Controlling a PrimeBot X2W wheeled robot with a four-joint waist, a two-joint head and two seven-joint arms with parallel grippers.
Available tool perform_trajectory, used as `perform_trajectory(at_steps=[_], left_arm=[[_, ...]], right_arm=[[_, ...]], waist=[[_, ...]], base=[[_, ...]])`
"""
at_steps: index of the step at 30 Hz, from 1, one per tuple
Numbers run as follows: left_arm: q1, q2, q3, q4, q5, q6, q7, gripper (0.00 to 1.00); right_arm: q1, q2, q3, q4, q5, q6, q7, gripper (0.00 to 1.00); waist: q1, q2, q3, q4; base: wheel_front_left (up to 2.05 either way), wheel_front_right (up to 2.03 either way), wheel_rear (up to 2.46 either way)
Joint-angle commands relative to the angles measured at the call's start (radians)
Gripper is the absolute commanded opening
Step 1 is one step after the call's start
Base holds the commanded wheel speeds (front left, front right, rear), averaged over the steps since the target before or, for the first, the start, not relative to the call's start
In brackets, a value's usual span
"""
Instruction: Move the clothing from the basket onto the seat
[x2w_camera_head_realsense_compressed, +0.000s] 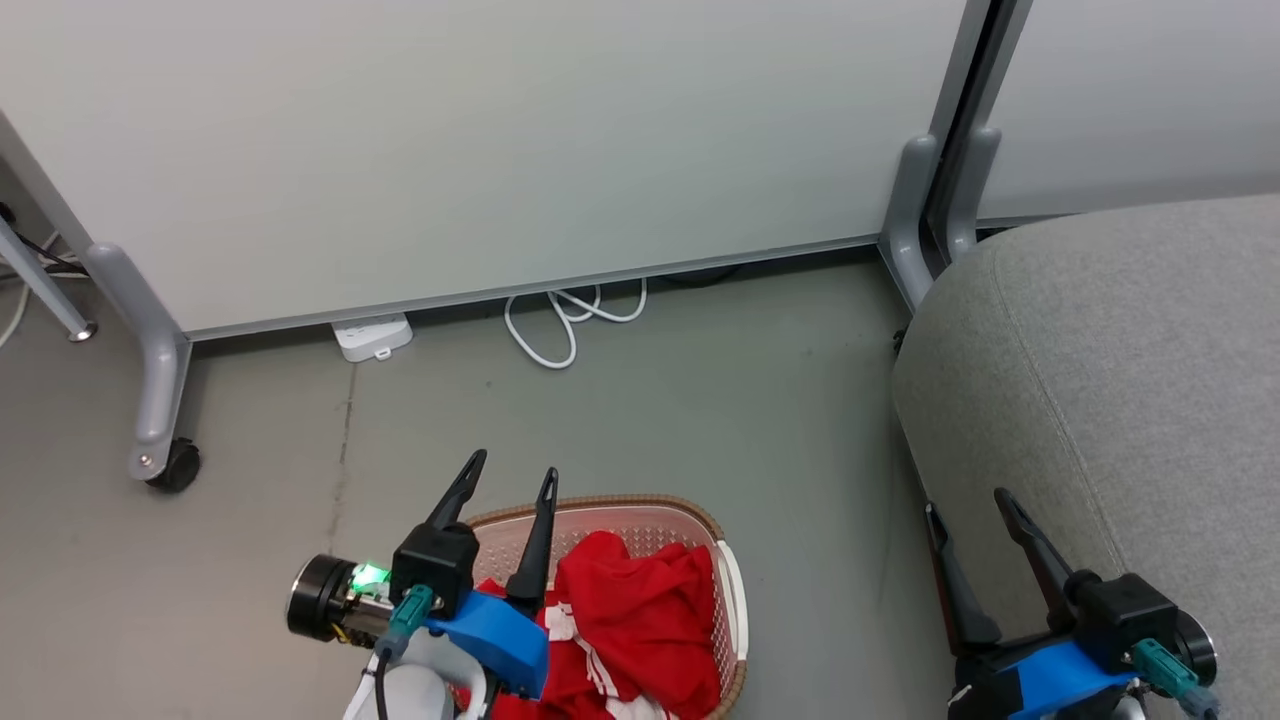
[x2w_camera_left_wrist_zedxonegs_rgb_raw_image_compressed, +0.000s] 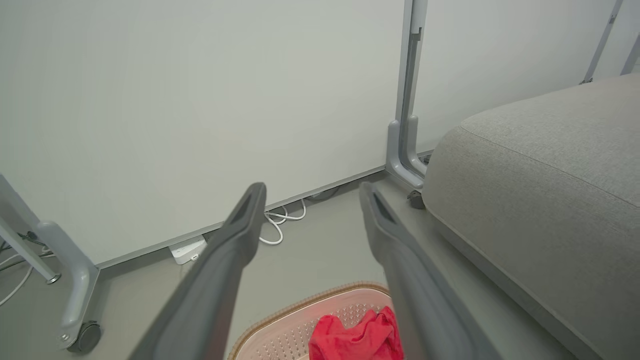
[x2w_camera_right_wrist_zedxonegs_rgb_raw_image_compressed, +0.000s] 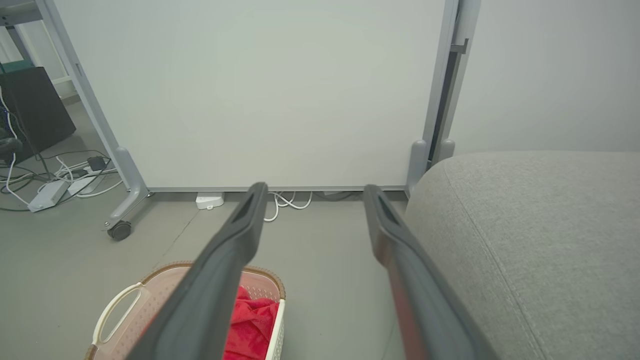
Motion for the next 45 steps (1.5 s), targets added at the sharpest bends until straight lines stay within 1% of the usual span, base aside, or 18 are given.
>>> perform_trajectory(at_steps=[1,7,13,21,30,34,39,45], left_arm=[[-0.020,0.002,-0.001,0.009,0.003,-0.003,-0.005,1.00],[-0.128,0.004,-0.017,0.121,0.015,-0.023,-0.004,1.00],[-0.230,0.015,-0.027,0.249,0.018,-0.039,-0.004,1.00],[-0.375,0.029,-0.053,0.436,0.000,-0.051,-0.004,1.00],[-0.509,0.031,-0.095,0.643,-0.050,-0.053,-0.003,1.00],[-0.551,0.034,-0.125,0.711,-0.081,-0.054,0.000,1.00],[-0.594,0.044,-0.147,0.760,-0.118,-0.054,0.014,1.00],[-0.627,0.053,-0.138,0.788,-0.165,-0.054,0.030,1.00]], right_arm=[[-0.012,-0.007,0.002,-0.002,0.004,0.000,-0.004,1.00],[-0.070,-0.015,0.021,-0.014,0.015,0.000,-0.004,1.00],[-0.140,-0.021,0.036,-0.028,0.026,0.000,-0.004,1.00],[-0.228,-0.026,0.047,-0.053,0.035,0.000,-0.004,1.00],[-0.314,-0.042,0.067,-0.072,0.044,0.000,-0.004,1.00],[-0.338,-0.050,0.069,-0.079,0.046,0.000,-0.004,1.00],[-0.364,-0.062,0.068,-0.088,0.046,0.000,-0.004,1.00],[-0.382,-0.075,0.068,-0.097,0.049,0.000,-0.004,1.00]], waist=[[0.0000,-0.0001,0.021,-0.017],[0.0000,-0.0001,0.112,-0.068],[0.0000,-0.0001,0.227,-0.117],[0.0000,-0.0001,0.380,-0.153],[0.0000,-0.0001,0.518,-0.174],[0.0000,-0.0001,0.564,-0.174],[0.0000,-0.0001,0.620,-0.169],[0.0000,-0.0001,0.673,-0.162]], base=[[0.00,0.00,0.00],[0.00,0.00,0.00],[0.00,0.00,0.00],[0.00,0.00,0.00],[0.00,0.00,0.00],[0.00,0.00,0.00],[0.00,0.00,0.00],[0.00,0.00,0.00]])
